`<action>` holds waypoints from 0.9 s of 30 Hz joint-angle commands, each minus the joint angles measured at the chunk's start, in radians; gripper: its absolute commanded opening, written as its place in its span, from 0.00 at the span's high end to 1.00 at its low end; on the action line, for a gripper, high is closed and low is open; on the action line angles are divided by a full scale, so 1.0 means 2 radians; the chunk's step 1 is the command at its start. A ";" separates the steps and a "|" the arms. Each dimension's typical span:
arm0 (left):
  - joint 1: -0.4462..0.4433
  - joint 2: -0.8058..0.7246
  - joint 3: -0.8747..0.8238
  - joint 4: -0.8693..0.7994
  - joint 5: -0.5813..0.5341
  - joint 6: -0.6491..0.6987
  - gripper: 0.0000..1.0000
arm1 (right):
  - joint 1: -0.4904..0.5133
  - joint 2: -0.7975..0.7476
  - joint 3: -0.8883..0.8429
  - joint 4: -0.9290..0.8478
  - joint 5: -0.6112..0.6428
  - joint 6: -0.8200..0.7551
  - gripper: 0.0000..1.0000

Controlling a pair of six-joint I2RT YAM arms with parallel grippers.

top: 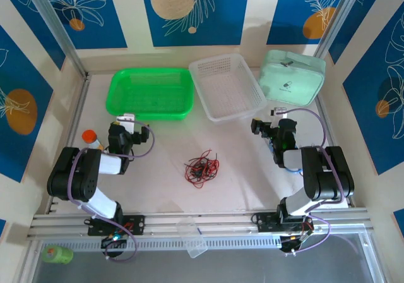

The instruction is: Untangle the cables

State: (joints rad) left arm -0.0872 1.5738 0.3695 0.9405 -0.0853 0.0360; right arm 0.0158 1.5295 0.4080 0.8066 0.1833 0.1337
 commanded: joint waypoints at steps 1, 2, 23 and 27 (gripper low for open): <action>0.004 -0.004 0.003 0.001 0.009 0.009 0.00 | -0.001 -0.004 0.000 0.009 -0.003 -0.005 0.01; 0.004 -0.004 0.003 0.001 0.009 0.009 0.00 | -0.001 -0.004 0.000 0.009 -0.005 -0.005 0.01; 0.004 -0.004 0.003 -0.001 0.010 0.008 0.00 | -0.003 -0.005 0.000 0.009 -0.008 -0.005 0.01; 0.003 -0.012 -0.001 0.004 -0.015 0.005 0.00 | 0.004 -0.015 -0.002 0.005 0.003 -0.008 0.05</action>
State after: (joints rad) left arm -0.0872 1.5734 0.3695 0.9405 -0.0895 0.0360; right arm 0.0151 1.5288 0.4080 0.8062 0.1802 0.1307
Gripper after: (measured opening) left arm 0.997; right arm 0.953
